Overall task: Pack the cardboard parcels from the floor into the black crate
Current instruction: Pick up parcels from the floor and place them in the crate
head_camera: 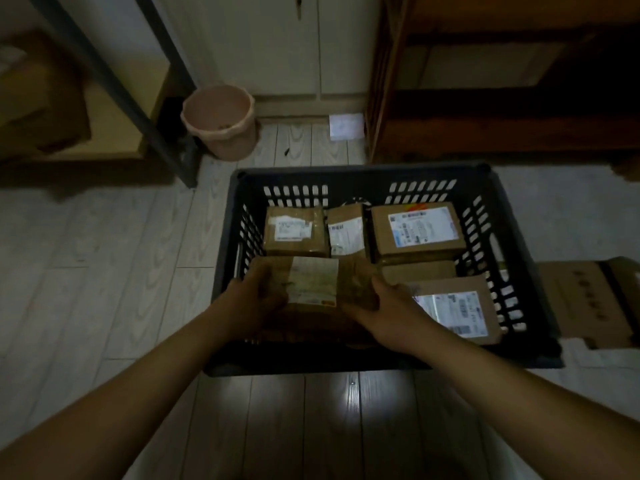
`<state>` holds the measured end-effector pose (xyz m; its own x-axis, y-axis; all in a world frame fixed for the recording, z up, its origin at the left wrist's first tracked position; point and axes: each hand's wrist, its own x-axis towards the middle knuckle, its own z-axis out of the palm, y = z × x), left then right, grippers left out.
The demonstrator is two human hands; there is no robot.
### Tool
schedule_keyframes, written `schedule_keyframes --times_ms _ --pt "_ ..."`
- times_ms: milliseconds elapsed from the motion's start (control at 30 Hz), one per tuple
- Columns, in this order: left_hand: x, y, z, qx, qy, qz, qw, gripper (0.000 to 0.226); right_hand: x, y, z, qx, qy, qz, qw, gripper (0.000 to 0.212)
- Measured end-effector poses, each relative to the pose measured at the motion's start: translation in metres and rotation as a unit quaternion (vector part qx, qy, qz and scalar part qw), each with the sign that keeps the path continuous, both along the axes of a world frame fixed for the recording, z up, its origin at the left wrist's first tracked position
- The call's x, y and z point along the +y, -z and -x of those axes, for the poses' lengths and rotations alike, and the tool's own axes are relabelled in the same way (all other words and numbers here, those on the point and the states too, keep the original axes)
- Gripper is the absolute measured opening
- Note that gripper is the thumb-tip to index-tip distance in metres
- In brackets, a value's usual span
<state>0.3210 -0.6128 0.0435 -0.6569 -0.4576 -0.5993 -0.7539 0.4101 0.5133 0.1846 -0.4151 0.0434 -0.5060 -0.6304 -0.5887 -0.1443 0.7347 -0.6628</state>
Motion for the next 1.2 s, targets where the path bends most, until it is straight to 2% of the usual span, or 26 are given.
schedule_keyframes --times_ms 67,167,333,467,500,600,700,833,967,1033,1100,1200 --pt "-0.007 0.027 0.004 -0.017 0.028 0.003 0.999 0.055 -0.003 0.013 0.002 0.005 -0.039 0.003 0.999 0.069" --pt "-0.014 0.056 0.009 -0.050 0.042 0.013 0.998 0.066 -0.008 0.041 0.010 0.009 -0.080 -0.017 0.997 0.056" --pt "-0.015 0.080 0.016 -0.113 0.060 0.027 0.991 0.098 -0.025 0.088 0.014 0.012 -0.107 -0.088 0.990 0.091" --pt "-0.013 0.080 0.016 -0.125 0.083 0.051 0.987 0.105 -0.033 0.102 0.013 -0.044 -0.122 -0.084 0.988 0.107" --pt "-0.012 0.082 0.016 -0.135 0.097 0.048 0.985 0.107 -0.034 0.102 0.015 -0.058 -0.129 -0.073 0.987 0.102" --pt "-0.009 0.086 0.017 -0.193 0.153 0.033 0.969 0.108 -0.035 0.101 0.019 -0.083 -0.167 -0.069 0.980 0.058" --pt "-0.008 0.088 0.022 -0.218 0.148 0.035 0.964 0.105 -0.041 0.109 0.023 -0.070 -0.175 -0.104 0.977 0.053" --pt "-0.014 0.093 0.021 -0.210 0.154 0.010 0.965 0.102 -0.041 0.115 0.023 -0.070 -0.145 -0.105 0.981 0.056" --pt "-0.012 0.083 0.021 -0.153 0.126 0.003 0.980 0.071 -0.033 0.101 0.025 -0.035 -0.101 -0.078 0.991 0.055" --pt "-0.007 0.062 0.023 -0.121 0.086 0.031 0.988 0.079 -0.027 0.080 0.022 -0.014 -0.079 -0.052 0.995 0.059" --pt "0.000 0.025 0.024 -0.099 0.093 0.066 0.989 0.075 -0.021 0.047 0.019 -0.018 -0.047 -0.040 0.998 0.066" --pt "0.012 -0.052 0.026 -0.068 0.081 0.078 0.991 0.074 -0.011 -0.027 0.013 -0.025 -0.007 -0.007 1.000 0.059"
